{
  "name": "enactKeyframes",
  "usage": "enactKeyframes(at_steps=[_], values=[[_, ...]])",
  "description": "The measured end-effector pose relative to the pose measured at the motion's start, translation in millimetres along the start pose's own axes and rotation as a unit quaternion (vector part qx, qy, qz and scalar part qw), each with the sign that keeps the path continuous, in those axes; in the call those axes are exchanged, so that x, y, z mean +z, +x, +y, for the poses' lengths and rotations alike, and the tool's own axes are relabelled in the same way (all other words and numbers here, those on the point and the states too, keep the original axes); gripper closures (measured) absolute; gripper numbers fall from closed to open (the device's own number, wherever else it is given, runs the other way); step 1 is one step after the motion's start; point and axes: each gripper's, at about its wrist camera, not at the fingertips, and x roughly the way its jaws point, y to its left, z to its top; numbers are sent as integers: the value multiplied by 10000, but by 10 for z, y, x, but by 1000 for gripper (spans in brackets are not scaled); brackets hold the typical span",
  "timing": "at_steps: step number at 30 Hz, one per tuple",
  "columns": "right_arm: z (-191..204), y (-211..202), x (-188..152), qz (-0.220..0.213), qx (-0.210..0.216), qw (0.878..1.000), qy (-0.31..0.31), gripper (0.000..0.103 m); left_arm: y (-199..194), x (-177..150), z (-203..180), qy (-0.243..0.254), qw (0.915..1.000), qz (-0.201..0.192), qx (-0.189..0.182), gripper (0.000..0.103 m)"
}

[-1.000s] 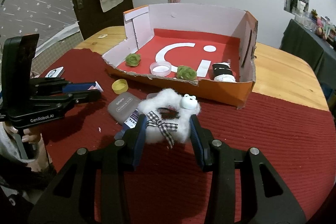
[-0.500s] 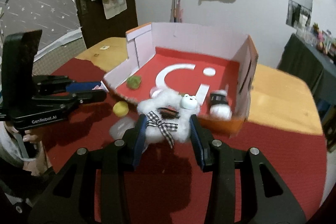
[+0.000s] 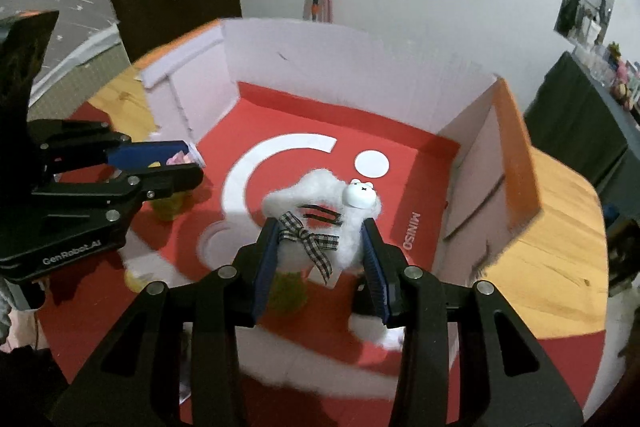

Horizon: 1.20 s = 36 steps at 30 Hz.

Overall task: Organize objects
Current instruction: 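Carry the figurine into the box with left tool while right tool places the plush toy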

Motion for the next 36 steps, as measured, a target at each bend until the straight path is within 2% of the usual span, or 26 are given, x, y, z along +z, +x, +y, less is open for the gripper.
enactKeyframes(at_steps=[6,15,36], values=[[-73,307,56,463,52,9989,49,64,304,73,-8,33,9995,319,25,83],[-59,447,28,888,67,9960,-98,64,492,30,-32,122,9981,600,-9,83],[-31,401,-122,1088,41,9940,-107,61,550,-1,-14,93,9971,757,-65,83]])
